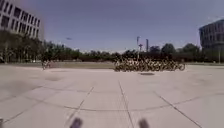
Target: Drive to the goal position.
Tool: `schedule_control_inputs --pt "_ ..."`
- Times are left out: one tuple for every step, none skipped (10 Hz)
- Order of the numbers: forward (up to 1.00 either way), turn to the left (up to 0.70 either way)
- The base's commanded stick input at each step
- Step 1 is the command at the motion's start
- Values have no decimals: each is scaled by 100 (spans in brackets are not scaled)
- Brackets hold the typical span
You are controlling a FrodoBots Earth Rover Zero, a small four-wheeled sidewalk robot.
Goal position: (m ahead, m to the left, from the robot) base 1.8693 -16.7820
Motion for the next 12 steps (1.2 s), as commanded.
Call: schedule_control_inputs --pt "-100 29" --pt "-100 -40" --pt "-100 -40" --pt "-100 -40" --pt "-100 7" --pt "-100 40" --pt "-100 40" --pt "-100 40" --pt "-100 40" --pt "-100 40" --pt "-100 40" --pt "-100 40"
